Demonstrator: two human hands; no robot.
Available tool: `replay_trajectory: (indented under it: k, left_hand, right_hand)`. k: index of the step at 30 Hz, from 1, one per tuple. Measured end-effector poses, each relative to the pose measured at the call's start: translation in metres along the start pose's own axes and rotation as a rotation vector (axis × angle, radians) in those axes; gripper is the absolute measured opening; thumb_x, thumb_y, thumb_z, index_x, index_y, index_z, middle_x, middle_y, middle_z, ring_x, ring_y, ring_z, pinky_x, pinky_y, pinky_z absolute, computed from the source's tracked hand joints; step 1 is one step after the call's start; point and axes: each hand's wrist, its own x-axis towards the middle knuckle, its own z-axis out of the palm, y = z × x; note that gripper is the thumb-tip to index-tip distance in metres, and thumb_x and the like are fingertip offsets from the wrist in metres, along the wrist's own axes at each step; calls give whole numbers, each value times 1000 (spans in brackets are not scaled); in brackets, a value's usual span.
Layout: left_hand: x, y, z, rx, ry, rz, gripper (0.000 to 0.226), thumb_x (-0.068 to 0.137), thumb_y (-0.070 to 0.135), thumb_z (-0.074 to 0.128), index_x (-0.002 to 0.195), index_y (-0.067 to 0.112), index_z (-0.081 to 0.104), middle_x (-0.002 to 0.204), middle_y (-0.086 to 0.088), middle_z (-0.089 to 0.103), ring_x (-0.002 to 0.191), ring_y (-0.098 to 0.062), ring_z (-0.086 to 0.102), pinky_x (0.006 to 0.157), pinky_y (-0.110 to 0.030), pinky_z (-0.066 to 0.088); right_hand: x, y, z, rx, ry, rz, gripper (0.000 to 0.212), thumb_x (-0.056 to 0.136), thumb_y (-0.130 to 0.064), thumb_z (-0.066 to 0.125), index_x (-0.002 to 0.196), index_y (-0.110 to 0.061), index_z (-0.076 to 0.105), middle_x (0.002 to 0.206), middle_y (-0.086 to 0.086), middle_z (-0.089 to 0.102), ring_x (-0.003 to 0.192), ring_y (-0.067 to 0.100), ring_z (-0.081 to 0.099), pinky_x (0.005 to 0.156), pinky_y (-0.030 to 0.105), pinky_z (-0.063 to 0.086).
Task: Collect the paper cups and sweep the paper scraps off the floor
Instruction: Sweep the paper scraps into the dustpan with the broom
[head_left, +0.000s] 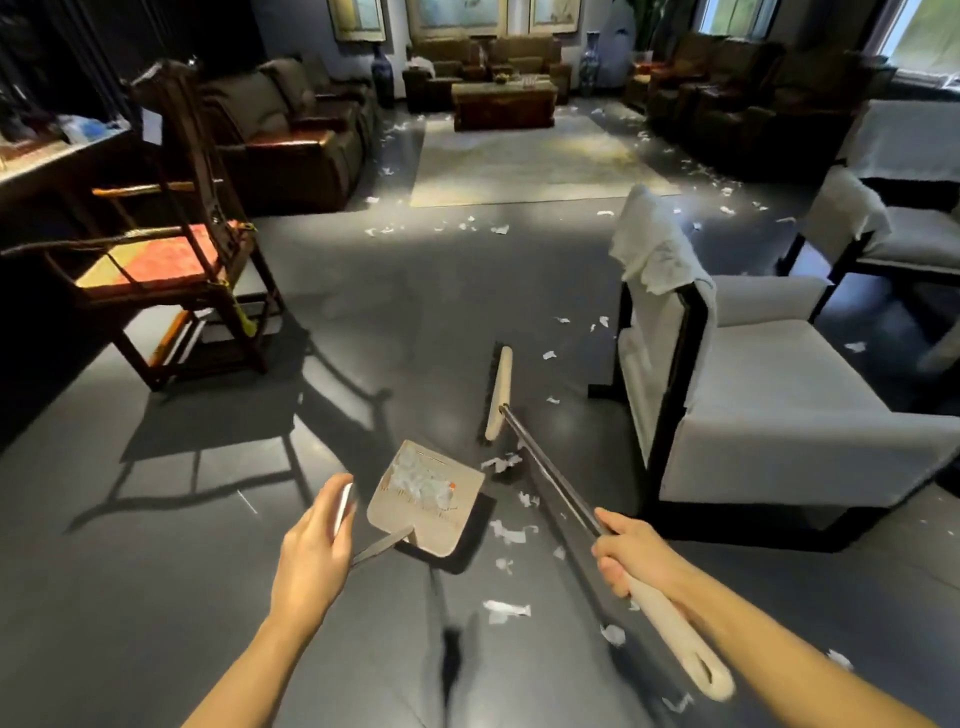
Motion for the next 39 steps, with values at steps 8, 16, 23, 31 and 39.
replay_trajectory:
  k: [8,16,23,31,39]
  left_hand:
    - [212,-9,13,-47,-43,9,23,98,24,45,119,35,46,81,-3,60,71,-27,55,69,-38,41]
    - [461,0,98,-113,-17,-27,29,96,24,50,124,31,49,91,-6,62,77,-31,60,68,-37,48]
    - [668,30,138,-106,-30,33,21,97,24,48,118,30,50,57,8,41,53,-13,45,56,-32,36]
    - [922,29,238,-201,-140,92,29,97,27,49,126,29,53,94,-15,67,78,-35,63,65,-30,42]
    - [1177,98,338,-206,-296,236,32,94,15,55,126,16,56,116,-2,66,105,-22,62,75,-17,35]
  right_hand:
    - [138,-127,30,-8,70,-40,72,90,13,39,152,-14,15,40,2,38,29,11,32,32,17,31]
    - [347,-276,40,12,160,-65,58,89,13,45,143,-4,33,57,8,50,34,8,44,34,19,39]
    - [503,-435,41,98,215,-18,20,90,9,42,82,-7,53,48,5,47,30,8,42,32,18,38]
    - [683,-569,28,291,284,8,28,92,13,33,90,-11,48,51,4,38,27,6,35,28,13,30]
    - [830,-715,-12,475,418,31,46,91,15,31,136,7,33,49,5,38,27,6,33,28,12,27]
